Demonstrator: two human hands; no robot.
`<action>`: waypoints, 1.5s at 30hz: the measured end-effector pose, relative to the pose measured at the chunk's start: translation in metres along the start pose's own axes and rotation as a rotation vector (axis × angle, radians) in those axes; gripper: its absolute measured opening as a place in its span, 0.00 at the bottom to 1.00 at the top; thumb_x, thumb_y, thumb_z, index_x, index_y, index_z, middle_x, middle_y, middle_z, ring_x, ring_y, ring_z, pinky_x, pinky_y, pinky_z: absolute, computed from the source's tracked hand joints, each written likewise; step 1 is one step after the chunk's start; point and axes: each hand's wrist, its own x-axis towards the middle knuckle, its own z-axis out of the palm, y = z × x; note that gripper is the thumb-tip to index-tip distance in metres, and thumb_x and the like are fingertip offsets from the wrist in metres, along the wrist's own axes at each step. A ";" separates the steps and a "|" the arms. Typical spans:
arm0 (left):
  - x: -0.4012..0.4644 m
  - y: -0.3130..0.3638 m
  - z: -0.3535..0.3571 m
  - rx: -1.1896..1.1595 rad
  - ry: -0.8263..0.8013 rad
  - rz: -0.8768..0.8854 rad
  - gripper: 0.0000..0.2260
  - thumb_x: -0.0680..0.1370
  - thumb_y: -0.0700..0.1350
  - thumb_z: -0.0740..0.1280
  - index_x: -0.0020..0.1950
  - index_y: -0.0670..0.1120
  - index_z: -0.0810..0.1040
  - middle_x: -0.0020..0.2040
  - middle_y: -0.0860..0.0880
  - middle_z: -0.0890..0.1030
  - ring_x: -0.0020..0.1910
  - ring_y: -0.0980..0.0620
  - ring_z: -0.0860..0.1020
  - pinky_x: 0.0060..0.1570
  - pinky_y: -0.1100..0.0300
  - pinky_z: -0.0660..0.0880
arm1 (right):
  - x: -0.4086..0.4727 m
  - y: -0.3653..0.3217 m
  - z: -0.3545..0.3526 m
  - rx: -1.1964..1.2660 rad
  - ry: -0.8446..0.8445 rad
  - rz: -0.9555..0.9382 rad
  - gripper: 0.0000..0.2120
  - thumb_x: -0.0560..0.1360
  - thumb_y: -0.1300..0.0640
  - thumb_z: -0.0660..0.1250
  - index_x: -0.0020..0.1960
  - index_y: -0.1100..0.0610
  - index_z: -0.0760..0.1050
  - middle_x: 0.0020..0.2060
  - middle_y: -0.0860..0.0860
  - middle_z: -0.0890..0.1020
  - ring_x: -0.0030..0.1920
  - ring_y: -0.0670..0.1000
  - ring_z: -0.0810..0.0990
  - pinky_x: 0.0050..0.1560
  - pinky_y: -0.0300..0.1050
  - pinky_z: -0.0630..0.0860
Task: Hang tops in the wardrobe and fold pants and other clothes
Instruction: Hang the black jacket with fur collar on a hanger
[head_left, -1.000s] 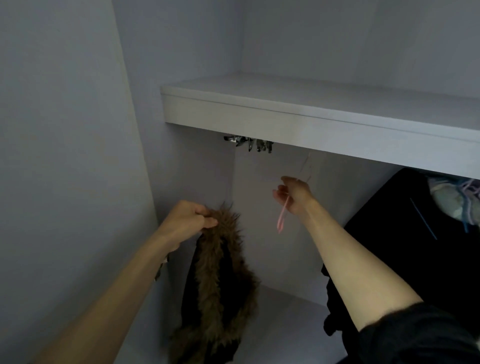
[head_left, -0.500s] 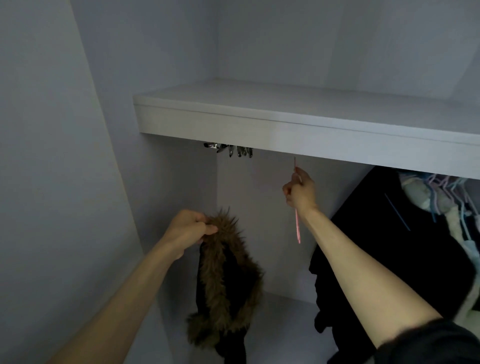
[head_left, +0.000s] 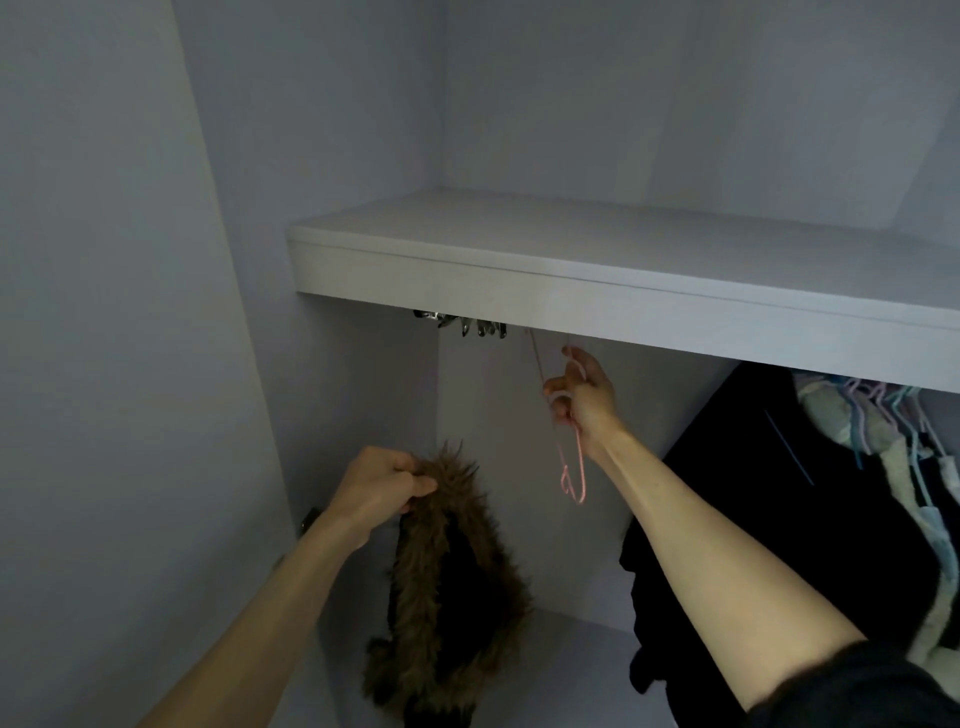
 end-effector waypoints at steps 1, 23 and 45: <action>0.000 0.000 0.000 -0.004 0.002 -0.001 0.05 0.73 0.38 0.71 0.48 0.41 0.81 0.42 0.47 0.80 0.40 0.54 0.77 0.31 0.69 0.71 | -0.004 0.007 0.001 -0.054 0.007 0.024 0.13 0.81 0.66 0.51 0.59 0.54 0.69 0.30 0.54 0.74 0.20 0.45 0.64 0.22 0.35 0.59; -0.088 -0.007 0.073 -0.011 0.039 -0.105 0.15 0.77 0.39 0.66 0.63 0.39 0.74 0.61 0.43 0.77 0.58 0.45 0.76 0.51 0.56 0.73 | -0.152 0.104 -0.180 -0.137 0.125 0.061 0.19 0.79 0.48 0.60 0.34 0.57 0.71 0.22 0.47 0.67 0.25 0.45 0.66 0.31 0.36 0.66; -0.138 0.060 0.040 -0.166 -0.280 0.184 0.10 0.75 0.34 0.65 0.41 0.45 0.84 0.38 0.47 0.84 0.36 0.54 0.81 0.37 0.66 0.78 | -0.201 0.073 -0.155 0.211 0.086 0.245 0.18 0.76 0.55 0.66 0.30 0.53 0.64 0.17 0.43 0.59 0.21 0.43 0.57 0.33 0.41 0.56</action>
